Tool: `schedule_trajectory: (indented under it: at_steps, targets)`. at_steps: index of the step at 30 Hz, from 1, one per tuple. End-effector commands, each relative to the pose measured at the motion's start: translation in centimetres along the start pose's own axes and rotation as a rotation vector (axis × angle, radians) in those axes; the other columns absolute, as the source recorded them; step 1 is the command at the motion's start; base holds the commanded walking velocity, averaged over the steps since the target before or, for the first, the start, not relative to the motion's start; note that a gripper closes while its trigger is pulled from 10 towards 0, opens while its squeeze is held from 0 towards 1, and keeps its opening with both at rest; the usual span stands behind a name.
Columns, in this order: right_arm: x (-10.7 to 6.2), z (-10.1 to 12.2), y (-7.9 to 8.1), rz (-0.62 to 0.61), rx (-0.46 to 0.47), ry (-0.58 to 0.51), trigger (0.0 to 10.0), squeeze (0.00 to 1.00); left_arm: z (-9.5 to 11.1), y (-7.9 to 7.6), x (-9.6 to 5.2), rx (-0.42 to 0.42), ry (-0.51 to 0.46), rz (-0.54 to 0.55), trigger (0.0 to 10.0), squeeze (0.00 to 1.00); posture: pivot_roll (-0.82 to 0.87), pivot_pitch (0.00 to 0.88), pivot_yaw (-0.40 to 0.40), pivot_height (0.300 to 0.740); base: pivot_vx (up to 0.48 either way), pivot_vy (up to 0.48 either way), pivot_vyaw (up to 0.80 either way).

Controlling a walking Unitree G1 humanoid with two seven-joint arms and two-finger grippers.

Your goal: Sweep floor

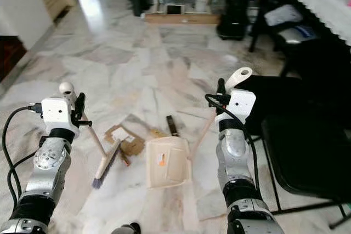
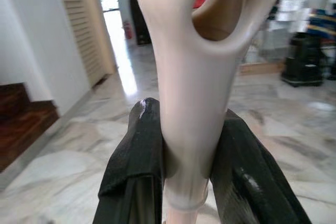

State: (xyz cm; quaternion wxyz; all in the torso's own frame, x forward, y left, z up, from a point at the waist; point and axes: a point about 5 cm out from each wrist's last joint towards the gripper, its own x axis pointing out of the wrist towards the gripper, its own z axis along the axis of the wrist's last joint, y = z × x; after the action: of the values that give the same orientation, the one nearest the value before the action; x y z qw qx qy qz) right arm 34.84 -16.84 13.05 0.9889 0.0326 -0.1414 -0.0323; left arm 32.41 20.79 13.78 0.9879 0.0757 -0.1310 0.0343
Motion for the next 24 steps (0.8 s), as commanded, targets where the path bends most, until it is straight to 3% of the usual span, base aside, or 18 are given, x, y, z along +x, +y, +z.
schedule_trajectory:
  at_steps: [1,24]
  targets:
    - [0.55,1.36,0.02,0.003,0.001,-0.062,10.0,0.0,1.36,0.59,0.41,0.017,-0.059,0.019,10.0,0.0,0.08,0.085,0.019,0.74,0.0,0.0,0.8]
    - [-0.26,1.2,-0.46,-0.018,-0.005,-0.059,10.0,0.0,1.89,0.45,0.78,0.014,-0.07,-0.005,10.0,0.0,0.08,0.12,0.044,0.74,0.0,0.0,0.8]
